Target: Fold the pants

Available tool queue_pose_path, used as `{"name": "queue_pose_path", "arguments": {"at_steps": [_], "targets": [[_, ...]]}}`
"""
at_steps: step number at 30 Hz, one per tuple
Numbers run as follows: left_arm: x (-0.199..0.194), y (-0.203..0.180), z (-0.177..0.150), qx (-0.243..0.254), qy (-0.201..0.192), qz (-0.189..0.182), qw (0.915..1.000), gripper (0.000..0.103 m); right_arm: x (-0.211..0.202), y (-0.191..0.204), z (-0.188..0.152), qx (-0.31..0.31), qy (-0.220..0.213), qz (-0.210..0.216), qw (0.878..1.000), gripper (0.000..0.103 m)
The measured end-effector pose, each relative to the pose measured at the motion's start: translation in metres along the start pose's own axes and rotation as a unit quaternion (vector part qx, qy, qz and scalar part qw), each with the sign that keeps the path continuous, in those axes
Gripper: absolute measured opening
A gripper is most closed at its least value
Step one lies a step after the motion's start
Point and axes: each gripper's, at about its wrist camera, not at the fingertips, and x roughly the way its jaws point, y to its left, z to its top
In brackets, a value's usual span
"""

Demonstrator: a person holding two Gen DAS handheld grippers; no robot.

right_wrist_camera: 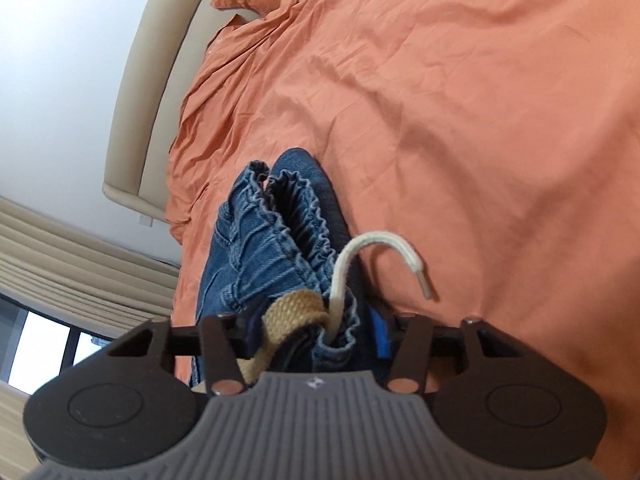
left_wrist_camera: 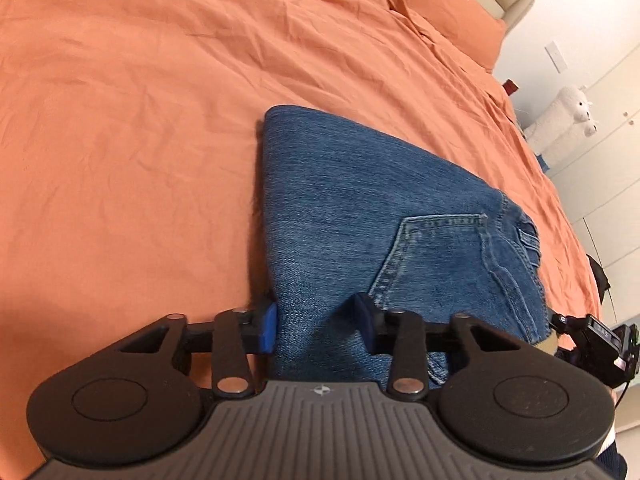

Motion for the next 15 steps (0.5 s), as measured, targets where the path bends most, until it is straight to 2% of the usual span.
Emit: {"name": "queue_pose_path", "arguments": {"at_steps": [1, 2, 5, 11, 15], "targets": [[-0.002, -0.003, -0.001, 0.009, -0.003, 0.005, 0.9999, 0.031, 0.0, 0.001, 0.0, 0.001, 0.0, -0.001, 1.0, 0.035], [-0.004, -0.007, -0.002, 0.024, -0.007, 0.017, 0.9995, 0.02, 0.001, 0.002, 0.0, 0.001, 0.0, -0.001, 1.0, 0.03], [-0.009, -0.018, -0.004, 0.054, -0.014, 0.038, 0.9977, 0.009, -0.002, 0.018, -0.002, -0.034, -0.005, -0.023, 0.999, 0.025], [-0.021, -0.04, -0.006, 0.095, -0.023, 0.071, 0.9927, 0.006, -0.015, 0.048, -0.011, -0.082, -0.026, -0.042, 0.995, 0.022], [-0.037, -0.052, -0.005, 0.101, -0.027, 0.072, 0.9919, 0.006, -0.028, 0.068, -0.019, -0.104, -0.036, -0.041, 0.993, 0.021]]}}
